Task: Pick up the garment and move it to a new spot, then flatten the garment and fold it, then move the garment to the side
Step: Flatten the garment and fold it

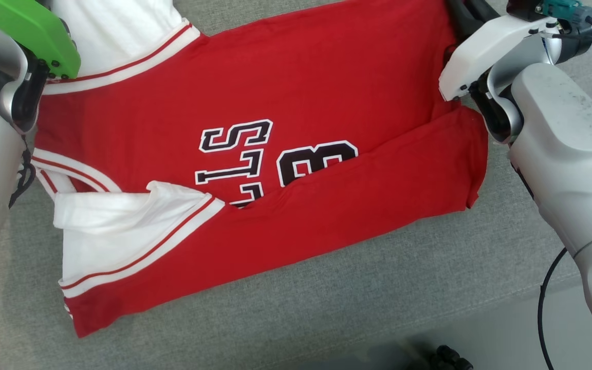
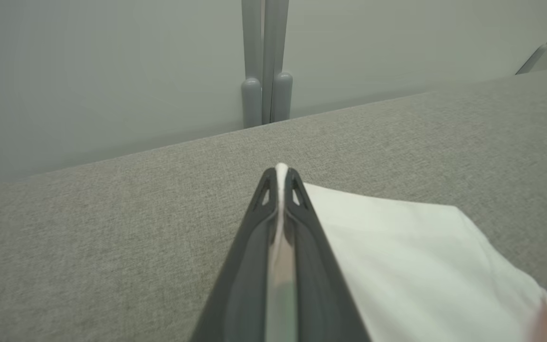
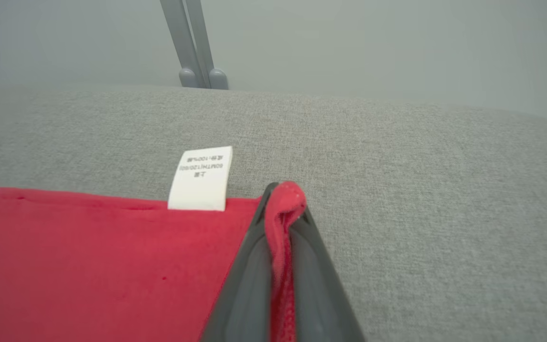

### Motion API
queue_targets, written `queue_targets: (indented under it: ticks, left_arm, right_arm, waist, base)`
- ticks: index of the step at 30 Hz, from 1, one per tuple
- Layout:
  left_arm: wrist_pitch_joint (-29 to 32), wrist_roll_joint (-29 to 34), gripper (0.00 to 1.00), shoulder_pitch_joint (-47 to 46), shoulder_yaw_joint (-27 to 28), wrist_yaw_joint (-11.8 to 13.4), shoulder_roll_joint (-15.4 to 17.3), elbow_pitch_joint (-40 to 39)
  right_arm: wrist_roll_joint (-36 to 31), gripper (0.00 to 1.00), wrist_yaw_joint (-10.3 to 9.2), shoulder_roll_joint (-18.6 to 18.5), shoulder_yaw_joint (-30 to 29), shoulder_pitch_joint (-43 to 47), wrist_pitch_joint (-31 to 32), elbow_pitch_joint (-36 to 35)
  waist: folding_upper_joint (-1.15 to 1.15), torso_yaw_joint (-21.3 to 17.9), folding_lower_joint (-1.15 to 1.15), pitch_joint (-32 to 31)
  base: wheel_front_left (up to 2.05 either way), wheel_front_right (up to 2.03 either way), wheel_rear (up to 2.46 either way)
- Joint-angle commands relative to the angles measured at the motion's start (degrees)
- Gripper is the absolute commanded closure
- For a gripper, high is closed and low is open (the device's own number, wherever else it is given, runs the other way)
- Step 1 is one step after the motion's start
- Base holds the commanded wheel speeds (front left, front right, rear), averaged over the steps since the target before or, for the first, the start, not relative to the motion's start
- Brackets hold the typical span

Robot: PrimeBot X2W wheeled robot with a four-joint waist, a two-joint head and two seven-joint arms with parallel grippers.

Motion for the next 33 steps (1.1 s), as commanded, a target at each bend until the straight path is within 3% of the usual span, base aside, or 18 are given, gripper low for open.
queue_targets:
  ticks: [1, 16, 24, 33]
  left_arm:
    - [-1.5, -1.2, 1.00, 0.0, 0.2, 0.1, 0.3, -0.8]
    - [-7.7, -6.4, 1.00, 14.6, -0.4, 0.2, 2.2, -17.9]
    - [-7.7, -2.0, 1.00, 29.5, 6.9, 3.9, 1.9, -31.1]
    - [-7.7, 3.0, 1.00, 45.8, 13.3, 6.8, -1.6, -40.7]
  right_arm:
    - [0.6, 1.00, -0.10, -0.8, -0.2, 0.2, -0.8, -0.1]
    - [0.8, 1.00, -0.10, -6.4, -0.6, 10.4, -2.6, -4.4]
    - [-2.3, 1.00, -0.11, -7.6, -7.7, 19.5, -2.6, -10.1]
    - [-5.9, 1.00, -0.11, -5.8, -16.3, 31.2, -2.6, -18.6]
  waist:
    - [0.00, 1.4, 0.00, -1.7]
    - [0.00, 7.0, 0.00, -7.8]
    - [0.00, 8.6, 0.00, -10.6]
    - [0.00, 9.6, 0.00, -13.0]
  base:
    - [0.00, 0.00, 0.00]
    - [0.00, 0.00, 0.00]
    - [0.00, 0.00, 0.00]
    - [0.00, 0.00, 0.00]
